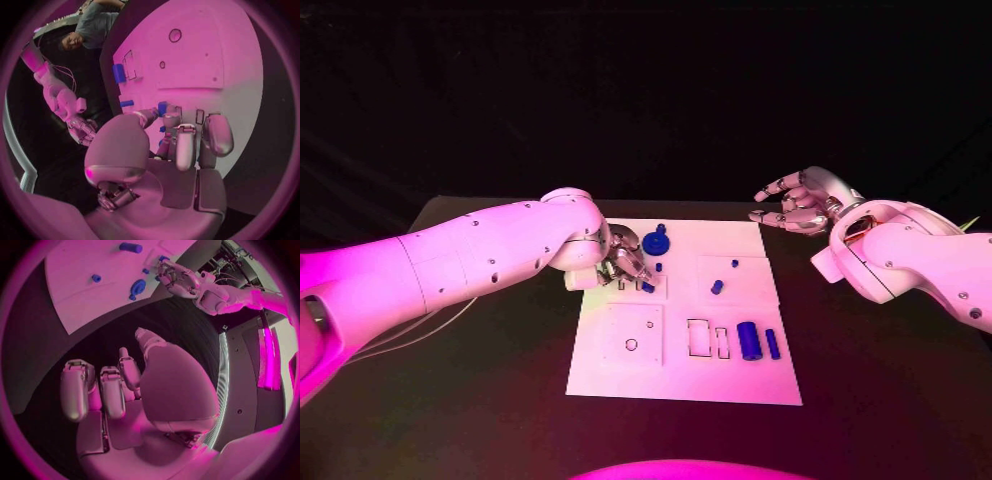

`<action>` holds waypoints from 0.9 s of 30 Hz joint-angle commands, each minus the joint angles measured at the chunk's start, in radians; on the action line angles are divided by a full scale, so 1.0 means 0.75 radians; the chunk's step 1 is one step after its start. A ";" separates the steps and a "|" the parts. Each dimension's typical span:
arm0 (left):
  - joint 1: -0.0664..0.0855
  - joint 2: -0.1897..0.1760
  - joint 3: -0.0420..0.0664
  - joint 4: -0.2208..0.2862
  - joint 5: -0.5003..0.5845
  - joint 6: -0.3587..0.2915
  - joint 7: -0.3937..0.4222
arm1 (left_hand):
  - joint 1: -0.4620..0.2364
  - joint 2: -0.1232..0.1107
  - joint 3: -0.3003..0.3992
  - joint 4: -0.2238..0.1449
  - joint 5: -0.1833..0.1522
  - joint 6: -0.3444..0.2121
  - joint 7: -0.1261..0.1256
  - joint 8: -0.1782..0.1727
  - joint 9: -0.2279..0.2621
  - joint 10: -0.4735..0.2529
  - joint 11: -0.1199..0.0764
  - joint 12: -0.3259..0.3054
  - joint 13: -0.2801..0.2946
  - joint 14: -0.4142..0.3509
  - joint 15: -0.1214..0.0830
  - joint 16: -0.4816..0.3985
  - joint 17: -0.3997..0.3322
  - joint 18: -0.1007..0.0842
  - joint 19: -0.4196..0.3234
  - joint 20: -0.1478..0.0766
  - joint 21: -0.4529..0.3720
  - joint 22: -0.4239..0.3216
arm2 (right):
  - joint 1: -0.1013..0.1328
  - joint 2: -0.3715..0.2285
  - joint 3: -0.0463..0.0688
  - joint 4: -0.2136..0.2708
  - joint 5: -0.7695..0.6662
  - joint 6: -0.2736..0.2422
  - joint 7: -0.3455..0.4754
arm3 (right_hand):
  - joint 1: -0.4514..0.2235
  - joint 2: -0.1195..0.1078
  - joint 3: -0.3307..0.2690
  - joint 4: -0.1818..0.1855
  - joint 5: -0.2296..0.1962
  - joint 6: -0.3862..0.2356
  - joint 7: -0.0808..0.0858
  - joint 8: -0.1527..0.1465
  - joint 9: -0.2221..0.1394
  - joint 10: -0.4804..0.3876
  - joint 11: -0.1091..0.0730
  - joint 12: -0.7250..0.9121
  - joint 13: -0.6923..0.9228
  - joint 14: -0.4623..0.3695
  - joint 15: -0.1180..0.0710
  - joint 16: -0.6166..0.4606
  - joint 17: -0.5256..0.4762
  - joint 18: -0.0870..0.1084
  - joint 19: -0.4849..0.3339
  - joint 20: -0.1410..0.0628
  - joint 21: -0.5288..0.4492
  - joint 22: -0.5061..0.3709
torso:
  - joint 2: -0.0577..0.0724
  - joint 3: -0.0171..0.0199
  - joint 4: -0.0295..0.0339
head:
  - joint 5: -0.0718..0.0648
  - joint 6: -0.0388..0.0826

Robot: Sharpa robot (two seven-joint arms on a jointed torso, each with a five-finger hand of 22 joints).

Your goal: Assemble the parts on the task board

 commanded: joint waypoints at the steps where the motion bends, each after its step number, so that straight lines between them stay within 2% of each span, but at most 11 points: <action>1: 0.001 -0.006 0.002 0.003 0.040 -0.019 0.005 | 0.019 -0.010 0.232 -0.068 0.032 0.001 -0.028 0.067 0.132 0.008 -0.017 0.006 0.018 0.113 -0.007 0.008 0.288 -0.003 0.008 -0.002 0.020 0.017 | 0.000 0.002 0.000 -0.001 -0.003 0.004 0.002 | 0.012 -0.006 0.001 0.027 0.023 0.006 0.002 0.010 -0.008 -0.019 -0.002 -0.008 -0.002 0.117 -0.002 -0.019 0.284 0.009 0.032 0.012 -0.014 0.213 | 0.000 0.0011 -0.0012 | 0.003 0.003; 14: 0.001 -0.060 0.011 0.044 0.076 -0.075 0.007 | 0.006 -0.016 0.256 -0.084 0.029 0.003 -0.030 0.070 0.143 0.003 -0.019 -0.006 -0.002 0.114 -0.008 0.009 0.290 -0.002 0.005 -0.001 0.018 0.012 | 0.000 -0.001 0.000 -0.004 -0.003 0.004 0.004 | 0.013 -0.006 0.002 0.028 0.027 0.006 0.002 0.010 -0.008 -0.021 -0.002 -0.010 -0.005 0.117 -0.002 -0.020 0.283 0.010 0.031 0.012 -0.016 0.212 | 0.000 0.0005 0.0022 | 0.004 0.003; 23: 0.001 -0.072 0.010 0.041 0.030 -0.084 0.006 | -0.008 -0.021 0.280 -0.102 0.030 0.011 -0.033 0.073 0.153 0.021 -0.022 0.000 0.008 0.118 -0.011 0.013 0.299 -0.004 0.012 -0.003 0.022 0.024 | 0.000 0.000 0.000 -0.007 -0.002 0.006 0.005 | 0.012 -0.007 0.004 0.029 0.030 0.006 0.002 0.010 -0.008 -0.021 -0.002 -0.009 -0.004 0.116 -0.002 -0.020 0.282 0.010 0.030 0.012 -0.017 0.212 | 0.000 0.0009 0.0029 | 0.013 -0.001; 27: 0.000 -0.068 0.004 0.038 -0.008 -0.092 0.007 | -0.017 -0.028 0.298 -0.118 0.031 0.017 -0.036 0.073 0.158 0.033 -0.025 0.004 0.014 0.120 -0.013 0.016 0.304 -0.005 0.017 -0.004 0.026 0.032 | 0.000 0.001 0.000 -0.007 -0.001 0.006 0.006 | 0.012 -0.007 0.004 0.029 0.030 0.006 0.002 0.010 -0.008 -0.021 -0.002 -0.009 -0.004 0.116 -0.002 -0.020 0.282 0.010 0.030 0.012 -0.017 0.212 | 0.001 -0.0001 0.0012 | 0.015 -0.002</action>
